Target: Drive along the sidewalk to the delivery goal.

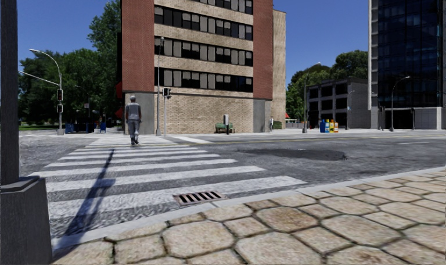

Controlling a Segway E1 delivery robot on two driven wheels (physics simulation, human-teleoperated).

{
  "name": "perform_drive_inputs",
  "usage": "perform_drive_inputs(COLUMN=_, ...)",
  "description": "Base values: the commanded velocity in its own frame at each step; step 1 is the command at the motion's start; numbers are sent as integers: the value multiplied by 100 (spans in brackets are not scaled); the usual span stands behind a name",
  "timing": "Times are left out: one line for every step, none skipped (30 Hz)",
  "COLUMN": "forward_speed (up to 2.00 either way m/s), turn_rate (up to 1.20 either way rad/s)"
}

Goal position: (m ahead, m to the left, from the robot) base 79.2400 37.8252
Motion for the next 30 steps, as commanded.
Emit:
perform_drive_inputs(forward_speed=193, turn_rate=28)
perform_drive_inputs(forward_speed=193, turn_rate=32)
perform_drive_inputs(forward_speed=193, turn_rate=37)
perform_drive_inputs(forward_speed=193, turn_rate=37)
perform_drive_inputs(forward_speed=193, turn_rate=43)
perform_drive_inputs(forward_speed=193, turn_rate=48)
perform_drive_inputs(forward_speed=193, turn_rate=51)
perform_drive_inputs(forward_speed=193, turn_rate=51)
perform_drive_inputs(forward_speed=193, turn_rate=51)
perform_drive_inputs(forward_speed=193, turn_rate=52)
perform_drive_inputs(forward_speed=193, turn_rate=54)
perform_drive_inputs(forward_speed=193, turn_rate=54)
perform_drive_inputs(forward_speed=193, turn_rate=56)
perform_drive_inputs(forward_speed=193, turn_rate=58)
perform_drive_inputs(forward_speed=193, turn_rate=58)
perform_drive_inputs(forward_speed=193, turn_rate=60)
perform_drive_inputs(forward_speed=193, turn_rate=62)
perform_drive_inputs(forward_speed=193, turn_rate=62)
perform_drive_inputs(forward_speed=193, turn_rate=62)
perform_drive_inputs(forward_speed=193, turn_rate=62)
perform_drive_inputs(forward_speed=193, turn_rate=63)
perform_drive_inputs(forward_speed=193, turn_rate=63)
perform_drive_inputs(forward_speed=193, turn_rate=63)
perform_drive_inputs(forward_speed=193, turn_rate=63)
perform_drive_inputs(forward_speed=193, turn_rate=63)
perform_drive_inputs(forward_speed=193, turn_rate=63)
perform_drive_inputs(forward_speed=193, turn_rate=63)
perform_drive_inputs(forward_speed=193, turn_rate=64)
perform_drive_inputs(forward_speed=193, turn_rate=65)
perform_drive_inputs(forward_speed=193, turn_rate=66)
